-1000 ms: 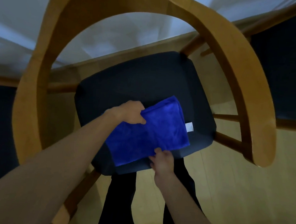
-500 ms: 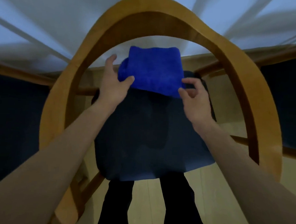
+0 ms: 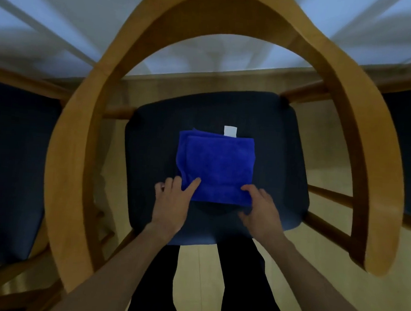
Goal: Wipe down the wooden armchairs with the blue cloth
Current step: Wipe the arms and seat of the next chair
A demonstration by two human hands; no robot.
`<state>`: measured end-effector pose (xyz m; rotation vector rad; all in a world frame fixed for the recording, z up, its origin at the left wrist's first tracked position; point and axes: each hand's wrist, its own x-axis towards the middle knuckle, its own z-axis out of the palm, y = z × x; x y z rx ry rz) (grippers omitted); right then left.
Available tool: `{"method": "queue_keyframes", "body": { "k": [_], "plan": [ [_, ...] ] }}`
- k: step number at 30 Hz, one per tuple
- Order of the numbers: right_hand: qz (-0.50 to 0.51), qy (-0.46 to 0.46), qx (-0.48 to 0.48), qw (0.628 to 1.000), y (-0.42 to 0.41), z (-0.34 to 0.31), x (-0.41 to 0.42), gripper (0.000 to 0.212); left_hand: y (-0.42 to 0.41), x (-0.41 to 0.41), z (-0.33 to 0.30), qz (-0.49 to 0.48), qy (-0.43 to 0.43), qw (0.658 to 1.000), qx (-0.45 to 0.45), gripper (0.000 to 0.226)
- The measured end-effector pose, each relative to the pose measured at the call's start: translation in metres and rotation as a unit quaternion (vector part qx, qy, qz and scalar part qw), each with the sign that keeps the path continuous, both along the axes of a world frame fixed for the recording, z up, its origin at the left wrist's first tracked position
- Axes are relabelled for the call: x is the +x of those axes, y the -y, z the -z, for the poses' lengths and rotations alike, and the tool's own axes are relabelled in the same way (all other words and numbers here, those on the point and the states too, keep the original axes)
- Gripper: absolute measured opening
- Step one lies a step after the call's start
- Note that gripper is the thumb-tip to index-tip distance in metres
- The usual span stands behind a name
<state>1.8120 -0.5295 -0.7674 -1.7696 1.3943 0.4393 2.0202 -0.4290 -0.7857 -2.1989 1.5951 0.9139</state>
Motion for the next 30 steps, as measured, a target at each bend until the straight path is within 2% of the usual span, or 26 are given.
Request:
{"method": "queue_keyframes", "body": {
  "k": [2,5,9,11,12,15,17,19,21,23,26,28,30],
  "plan": [
    [-0.079,-0.002,-0.05,0.996,0.011,0.0,0.004,0.053,0.015,0.007,-0.001,0.008,-0.001,0.999,-0.038,0.059],
    [-0.087,0.005,-0.09,0.992,0.044,0.002,0.014,0.035,0.052,0.022,-0.007,-0.001,0.004,0.992,-0.123,0.034],
    [-0.069,0.014,-0.086,0.994,0.099,0.004,0.035,0.044,0.112,0.049,-0.012,-0.01,-0.001,0.994,-0.11,0.027],
    [-0.074,0.014,-0.092,0.993,0.12,0.004,0.044,0.046,0.134,0.057,-0.011,0.0,-0.003,0.994,-0.106,0.036],
    [-0.083,0.002,-0.092,0.992,0.127,0.005,0.049,0.051,0.143,0.06,-0.01,0.003,-0.017,0.996,-0.082,0.049],
    [-0.12,-0.013,-0.022,0.992,0.13,0.009,0.061,0.085,0.157,0.059,-0.009,0.037,-0.078,0.995,0.04,0.092],
    [-0.193,-0.023,-0.002,0.981,0.119,0.011,0.068,0.1,0.153,0.054,-0.008,0.094,-0.042,0.994,0.045,0.098],
    [-0.262,-0.044,-0.054,0.963,0.105,0.013,0.069,0.103,0.14,0.046,-0.006,0.128,-0.011,0.991,0.034,0.096],
    [-0.295,-0.058,-0.072,0.951,0.098,0.013,0.068,0.1,0.128,0.041,-0.005,0.142,-0.008,0.989,0.039,0.096],
    [-0.305,-0.063,-0.038,0.949,0.097,0.01,0.068,0.087,0.118,0.038,-0.005,0.162,-0.017,0.986,0.041,0.09],
    [-0.331,-0.035,-0.029,0.943,0.108,0.002,0.074,0.066,0.119,0.043,-0.006,0.158,-0.075,0.984,0.019,0.064],
    [-0.329,-0.006,-0.069,0.942,0.133,-0.004,0.085,0.06,0.137,0.059,-0.012,0.117,-0.107,0.987,-0.027,0.046],
    [-0.299,0.031,-0.145,0.943,0.167,-0.006,0.102,0.05,0.167,0.083,-0.014,0.065,-0.114,0.984,-0.122,0.035]
  ]
}}
